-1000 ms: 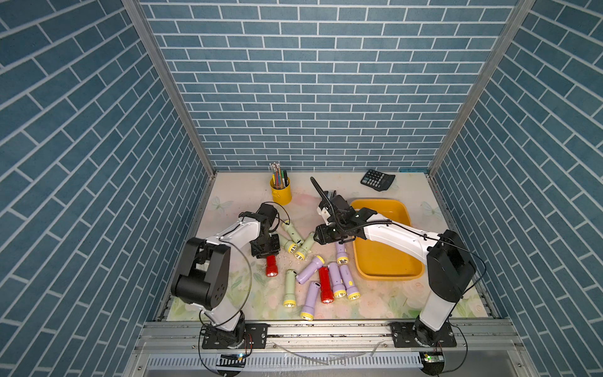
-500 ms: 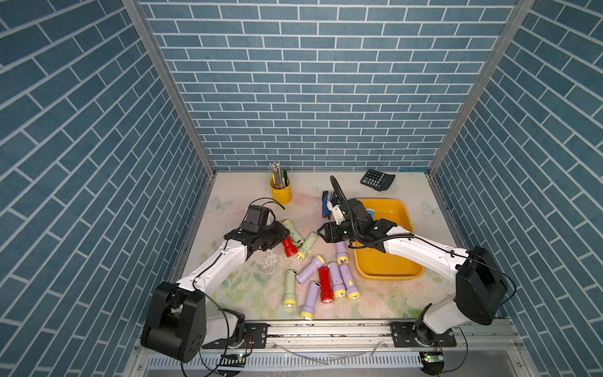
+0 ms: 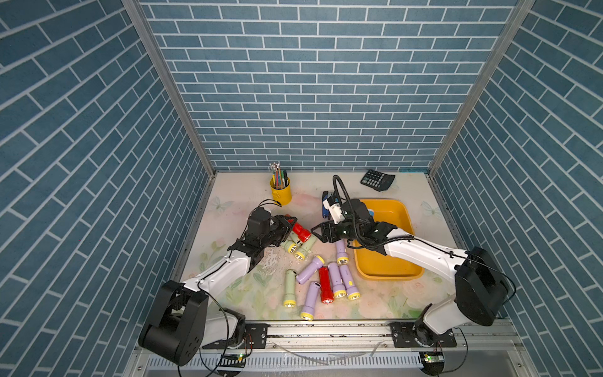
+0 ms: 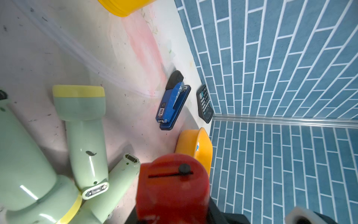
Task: Put the flashlights into the storage boxes
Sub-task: Place the flashlight at the storage box.
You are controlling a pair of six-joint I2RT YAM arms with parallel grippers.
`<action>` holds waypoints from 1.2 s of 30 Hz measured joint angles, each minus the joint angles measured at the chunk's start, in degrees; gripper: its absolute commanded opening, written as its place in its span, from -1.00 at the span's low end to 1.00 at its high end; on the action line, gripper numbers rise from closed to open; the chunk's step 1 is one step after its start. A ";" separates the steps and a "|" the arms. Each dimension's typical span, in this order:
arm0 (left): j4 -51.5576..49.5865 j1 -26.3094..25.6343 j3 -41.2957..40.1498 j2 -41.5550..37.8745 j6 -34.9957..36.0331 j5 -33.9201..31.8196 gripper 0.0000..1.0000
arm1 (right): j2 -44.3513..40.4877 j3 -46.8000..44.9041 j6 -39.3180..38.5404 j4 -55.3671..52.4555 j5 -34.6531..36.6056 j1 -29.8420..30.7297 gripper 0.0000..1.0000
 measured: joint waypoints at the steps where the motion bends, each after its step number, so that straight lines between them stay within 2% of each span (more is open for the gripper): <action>1: 1.31 -0.15 -0.02 0.20 -1.09 -0.20 -0.42 | 0.83 0.17 0.07 0.15 -0.09 0.17 0.43; 13: 11.93 -2.64 -0.15 4.31 -8.20 -1.75 -0.42 | 3.87 1.49 2.64 5.11 -1.97 0.33 0.39; 17: 13.88 -2.89 -0.17 4.98 -9.35 -1.75 -0.42 | 4.74 1.66 3.28 6.38 -2.82 0.33 0.20; 21: 15.45 -2.91 -0.20 5.38 -10.21 -1.75 -0.42 | 5.01 1.77 3.69 7.08 -3.48 0.33 -0.10; 24: 16.28 -2.89 -0.26 5.73 -10.73 -1.75 -0.39 | 5.01 1.79 3.56 7.41 -3.63 0.33 -0.22; 26: 16.74 -2.91 -0.31 5.90 -10.95 -1.75 -0.29 | 5.01 1.79 3.52 7.50 -3.65 0.33 -0.27; 29: 17.11 -2.91 -0.52 5.97 -10.99 -1.77 0.03 | 4.98 1.79 3.48 7.48 -3.65 0.28 -0.31; 36: 15.37 -3.15 -1.01 5.49 -8.48 -2.08 0.19 | 3.58 1.70 3.06 2.82 -3.69 -1.68 -0.40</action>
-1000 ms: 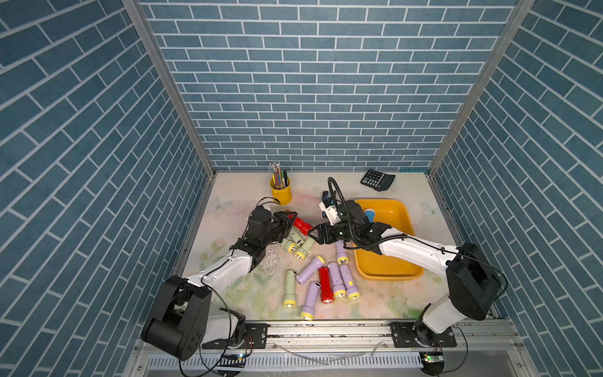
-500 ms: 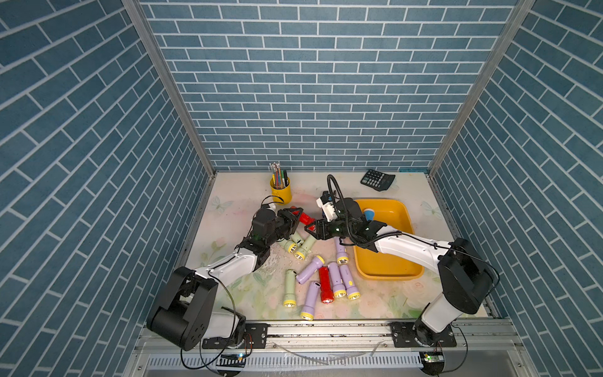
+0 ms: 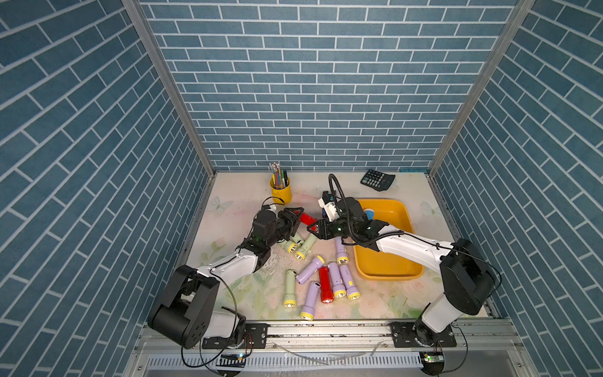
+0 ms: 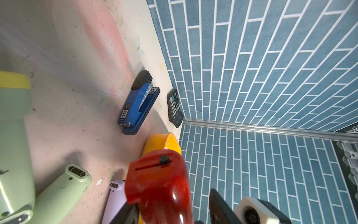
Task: Put the flashlights into the storage boxes
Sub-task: Place the flashlight at the storage box.
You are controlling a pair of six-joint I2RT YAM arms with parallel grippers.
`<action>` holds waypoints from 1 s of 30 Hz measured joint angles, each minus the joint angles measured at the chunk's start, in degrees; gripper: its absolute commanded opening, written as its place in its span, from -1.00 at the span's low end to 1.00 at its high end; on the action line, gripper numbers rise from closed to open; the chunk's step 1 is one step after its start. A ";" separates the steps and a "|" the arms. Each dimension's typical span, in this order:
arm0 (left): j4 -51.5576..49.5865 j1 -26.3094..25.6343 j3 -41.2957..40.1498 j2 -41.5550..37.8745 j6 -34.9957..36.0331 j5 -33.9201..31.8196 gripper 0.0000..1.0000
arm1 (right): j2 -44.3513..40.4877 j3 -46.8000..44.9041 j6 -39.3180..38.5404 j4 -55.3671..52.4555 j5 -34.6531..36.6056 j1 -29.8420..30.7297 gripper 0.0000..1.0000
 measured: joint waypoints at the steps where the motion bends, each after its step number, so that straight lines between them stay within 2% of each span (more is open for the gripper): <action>1: -1.27 0.00 0.00 -0.48 1.36 -0.22 0.20 | -0.59 0.00 -0.15 -1.22 -0.09 -0.68 -0.41; 4: -6.78 0.00 0.39 -2.34 6.23 -0.76 0.21 | -2.78 -0.02 -1.16 -5.57 -0.61 -3.06 -0.41; 8: -16.92 0.00 3.67 -4.68 16.37 -1.92 0.20 | -5.38 0.00 -3.96 -12.28 -2.51 -6.03 -0.42; 17: -36.85 -0.02 16.79 -6.19 49.00 -1.73 0.12 | -5.90 3.28 -12.90 -31.80 -7.34 -9.25 -0.43; 26: -50.25 -0.83 19.93 -6.19 85.59 8.70 -0.01 | -5.90 10.32 -25.05 -42.58 -10.91 -10.08 -0.44; 30: -56.26 -1.20 21.77 -6.19 99.06 13.09 0.00 | -6.38 10.80 -35.58 -46.27 -11.10 -10.12 -0.53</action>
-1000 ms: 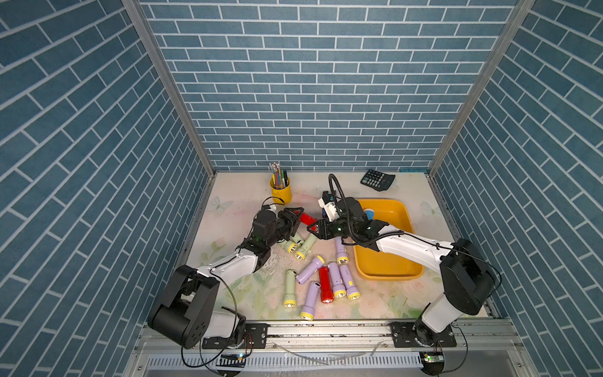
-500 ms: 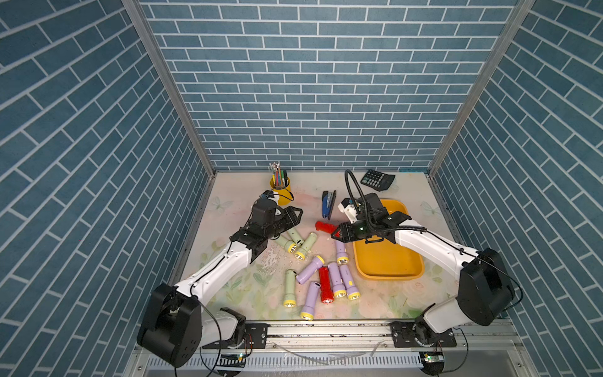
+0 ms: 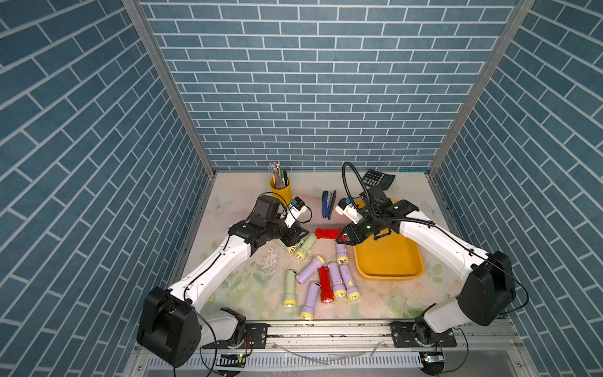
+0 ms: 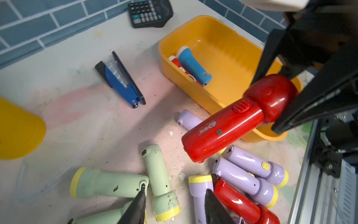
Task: Put the flashlights into the storage boxes
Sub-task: Place the flashlight at the storage box.
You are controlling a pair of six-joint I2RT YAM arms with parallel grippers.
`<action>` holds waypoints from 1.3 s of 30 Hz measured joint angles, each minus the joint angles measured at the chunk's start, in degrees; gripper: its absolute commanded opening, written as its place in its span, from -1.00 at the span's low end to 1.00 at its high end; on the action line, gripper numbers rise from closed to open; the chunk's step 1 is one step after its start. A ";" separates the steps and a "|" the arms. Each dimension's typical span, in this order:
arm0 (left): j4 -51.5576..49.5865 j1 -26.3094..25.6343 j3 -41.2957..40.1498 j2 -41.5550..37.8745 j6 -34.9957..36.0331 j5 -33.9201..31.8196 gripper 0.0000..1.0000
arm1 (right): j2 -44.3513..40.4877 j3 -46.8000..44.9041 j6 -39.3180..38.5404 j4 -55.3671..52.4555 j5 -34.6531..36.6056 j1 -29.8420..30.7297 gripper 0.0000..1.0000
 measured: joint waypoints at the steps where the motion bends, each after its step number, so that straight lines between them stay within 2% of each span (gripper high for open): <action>1: -1.20 -0.04 0.48 0.00 3.19 1.25 0.00 | -0.42 0.00 -3.21 -0.96 0.07 0.00 -0.55; 4: -3.96 -0.22 1.07 -0.17 11.82 5.27 0.02 | -3.10 0.00 -13.40 -2.91 0.85 0.02 -0.60; 7: -5.53 -1.27 1.07 -0.20 17.38 7.72 0.05 | -6.47 0.00 -22.80 -4.11 2.16 0.00 -0.63; 10: -6.29 -3.15 1.11 -0.07 20.92 8.24 0.08 | -8.24 0.00 -30.29 -5.01 3.61 0.02 -0.65; 15: -5.20 -5.31 1.11 1.27 22.93 8.00 0.13 | -8.17 0.00 -37.83 -6.47 4.74 0.02 -0.66; 26: -1.46 -8.81 1.36 5.55 23.80 8.26 0.14 | -8.20 0.00 -41.75 -5.75 2.58 0.07 -0.69; 39: 3.10 -11.28 1.38 6.36 22.16 8.70 -0.08 | -8.20 0.00 -42.64 -5.03 0.98 0.09 -0.70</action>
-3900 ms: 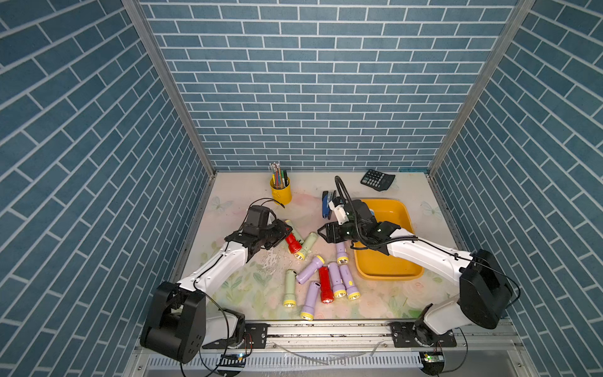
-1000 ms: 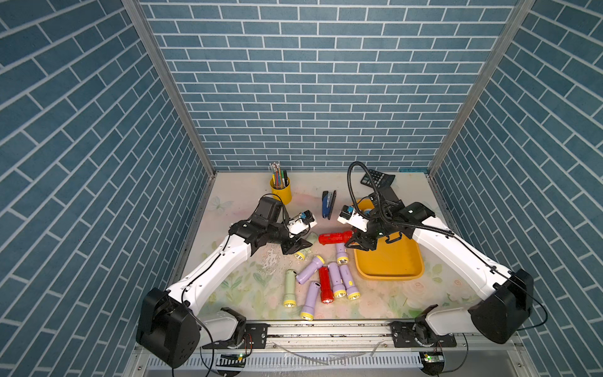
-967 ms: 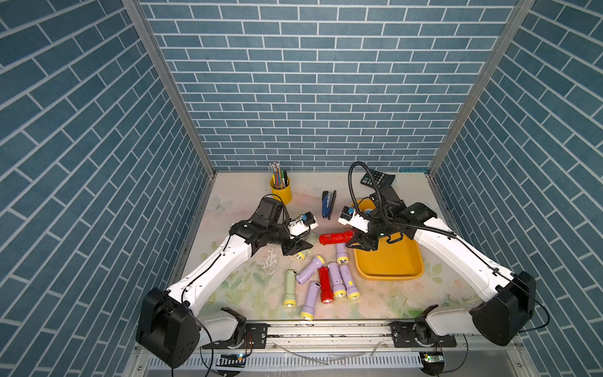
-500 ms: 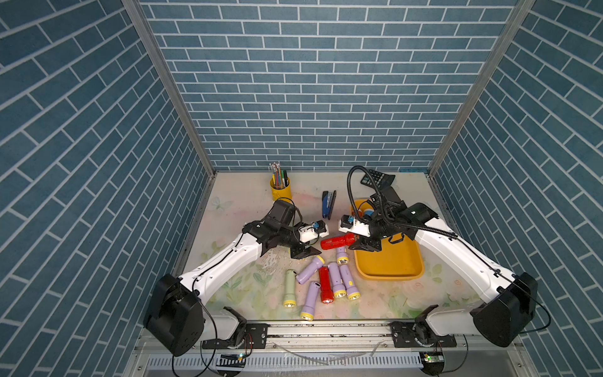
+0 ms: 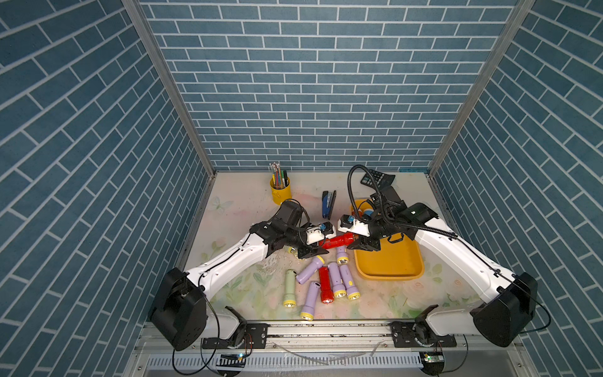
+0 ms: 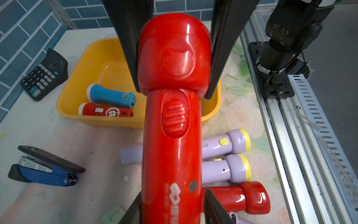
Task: Put the flashlights into the storage boxes
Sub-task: Place the flashlight at the storage box.
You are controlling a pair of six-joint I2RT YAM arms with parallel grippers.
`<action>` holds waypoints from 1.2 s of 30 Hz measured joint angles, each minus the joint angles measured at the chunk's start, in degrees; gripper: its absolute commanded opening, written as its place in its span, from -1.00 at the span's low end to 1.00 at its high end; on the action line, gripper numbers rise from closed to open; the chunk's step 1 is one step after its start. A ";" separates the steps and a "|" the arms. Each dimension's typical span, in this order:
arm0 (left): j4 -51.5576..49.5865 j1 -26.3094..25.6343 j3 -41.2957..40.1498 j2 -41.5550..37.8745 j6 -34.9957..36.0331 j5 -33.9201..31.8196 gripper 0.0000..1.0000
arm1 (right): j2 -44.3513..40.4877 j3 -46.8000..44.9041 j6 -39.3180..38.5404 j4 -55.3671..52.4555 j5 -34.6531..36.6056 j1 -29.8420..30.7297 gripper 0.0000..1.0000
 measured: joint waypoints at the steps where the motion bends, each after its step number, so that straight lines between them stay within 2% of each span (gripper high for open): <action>1: 0.15 -0.02 0.00 0.00 -0.04 0.00 -0.08 | 0.00 0.00 0.00 0.04 -0.11 0.00 -0.70; 11: 0.72 -0.02 0.00 0.44 -0.07 0.28 -0.49 | -0.20 -0.11 -0.13 0.48 -0.48 0.00 -0.67; 13: 0.81 -0.02 0.00 0.44 -0.07 0.39 -0.53 | -0.48 -0.35 -0.02 0.85 -0.48 0.00 -0.52; 15: 1.05 0.00 -0.02 0.44 -0.24 0.39 -0.58 | -1.01 -1.09 0.22 1.70 -0.42 -0.02 -0.23; 19: 4.66 0.00 -1.81 0.26 -2.69 0.92 -0.62 | -3.04 -3.91 2.73 4.90 -0.42 -0.37 0.04; 26: 22.32 -0.24 -11.87 -1.97 -17.03 1.55 -0.70 | -11.30 -13.86 14.45 19.21 -0.57 -3.04 0.33; 36: 50.36 -0.26 -17.44 -1.09 -37.35 -0.96 -0.72 | -23.74 -31.06 39.76 45.97 0.79 -5.31 0.39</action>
